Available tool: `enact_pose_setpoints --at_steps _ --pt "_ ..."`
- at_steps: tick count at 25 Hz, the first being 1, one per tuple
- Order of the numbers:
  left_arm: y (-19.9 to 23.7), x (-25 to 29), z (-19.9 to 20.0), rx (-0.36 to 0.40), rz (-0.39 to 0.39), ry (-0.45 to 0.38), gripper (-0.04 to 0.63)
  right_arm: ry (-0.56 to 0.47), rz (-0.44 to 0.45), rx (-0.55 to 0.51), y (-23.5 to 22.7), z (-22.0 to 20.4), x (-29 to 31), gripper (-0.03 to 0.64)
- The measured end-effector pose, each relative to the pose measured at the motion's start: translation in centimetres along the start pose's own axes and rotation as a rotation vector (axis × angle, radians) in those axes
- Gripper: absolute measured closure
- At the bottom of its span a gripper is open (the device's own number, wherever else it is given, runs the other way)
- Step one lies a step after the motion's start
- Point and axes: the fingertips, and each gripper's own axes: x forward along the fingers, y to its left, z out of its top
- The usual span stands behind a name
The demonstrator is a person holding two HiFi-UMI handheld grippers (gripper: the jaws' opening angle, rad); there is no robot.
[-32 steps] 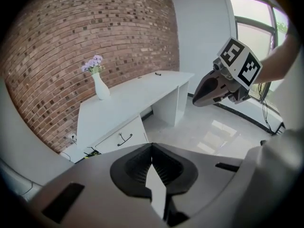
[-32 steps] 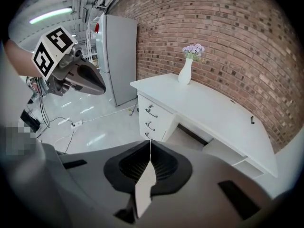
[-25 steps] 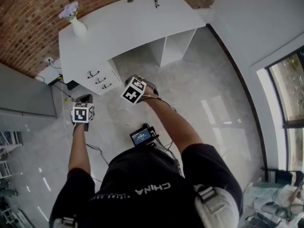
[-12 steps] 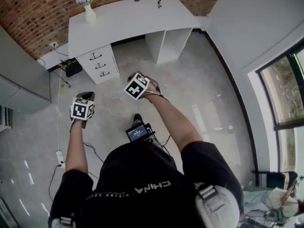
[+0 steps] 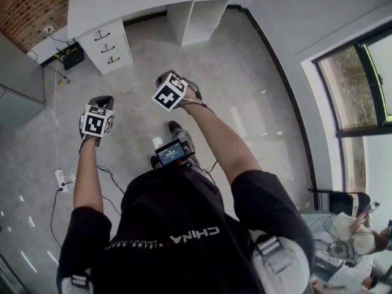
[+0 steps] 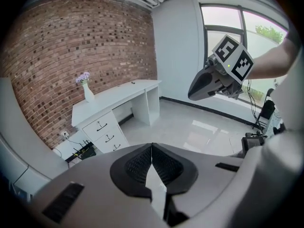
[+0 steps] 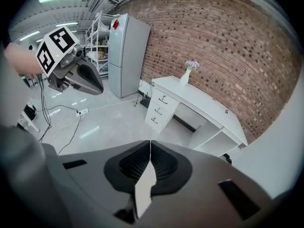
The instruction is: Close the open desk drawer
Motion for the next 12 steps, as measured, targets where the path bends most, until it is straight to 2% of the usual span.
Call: enact_pose_setpoints --at_steps 5,12 --pt "-0.6 -0.5 -0.8 0.011 0.012 -0.019 0.583 -0.045 -0.011 -0.012 1.1 0.8 -0.1 0.6" --pt "-1.4 -0.1 2.1 0.016 0.061 -0.054 0.583 -0.127 0.004 -0.014 -0.4 2.1 -1.4 0.6"
